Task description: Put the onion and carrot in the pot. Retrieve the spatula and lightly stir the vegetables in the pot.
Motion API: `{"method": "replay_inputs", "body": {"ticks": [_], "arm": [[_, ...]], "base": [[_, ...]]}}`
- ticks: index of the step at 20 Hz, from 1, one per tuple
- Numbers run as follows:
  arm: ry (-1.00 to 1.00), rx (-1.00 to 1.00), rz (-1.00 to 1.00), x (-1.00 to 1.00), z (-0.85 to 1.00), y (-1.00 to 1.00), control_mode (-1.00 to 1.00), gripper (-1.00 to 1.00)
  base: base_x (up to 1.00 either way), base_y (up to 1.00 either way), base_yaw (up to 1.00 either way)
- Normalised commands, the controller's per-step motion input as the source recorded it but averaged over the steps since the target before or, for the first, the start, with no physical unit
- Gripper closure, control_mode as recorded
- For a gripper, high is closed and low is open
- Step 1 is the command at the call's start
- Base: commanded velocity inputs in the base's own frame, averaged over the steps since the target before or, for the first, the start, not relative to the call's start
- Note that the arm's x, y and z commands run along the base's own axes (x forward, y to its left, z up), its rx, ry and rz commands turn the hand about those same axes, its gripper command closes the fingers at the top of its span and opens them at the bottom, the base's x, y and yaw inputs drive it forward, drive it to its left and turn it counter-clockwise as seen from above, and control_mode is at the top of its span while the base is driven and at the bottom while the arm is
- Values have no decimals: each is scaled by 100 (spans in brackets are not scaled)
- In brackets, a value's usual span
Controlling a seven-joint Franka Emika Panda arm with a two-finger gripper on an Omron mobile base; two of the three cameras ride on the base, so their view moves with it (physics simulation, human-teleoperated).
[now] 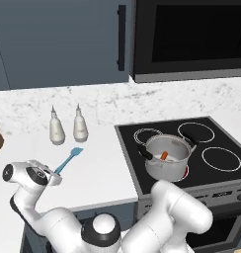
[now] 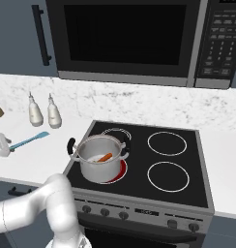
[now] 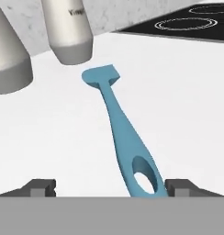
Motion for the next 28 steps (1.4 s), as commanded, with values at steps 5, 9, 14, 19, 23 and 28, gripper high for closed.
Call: {"method": "replay_inputs", "body": {"ticks": [5,9,14,19,23,28], "arm": [[14,0,-2,0,-61,-6,-100,100],[8,0,0,-11,-53,-18,-100,100],[0,0,0,-45,-17,-19,-100,100],[-10,4,0,-66,49,-12,-100,100],[-10,26,0,-68,100,-24,-100,100],[-2,48,0,-94,100,-62,-100,100]], "base": [[0,0,0],[0,0,0],[0,0,0],[0,0,0],[0,0,0],[0,0,0]]}}
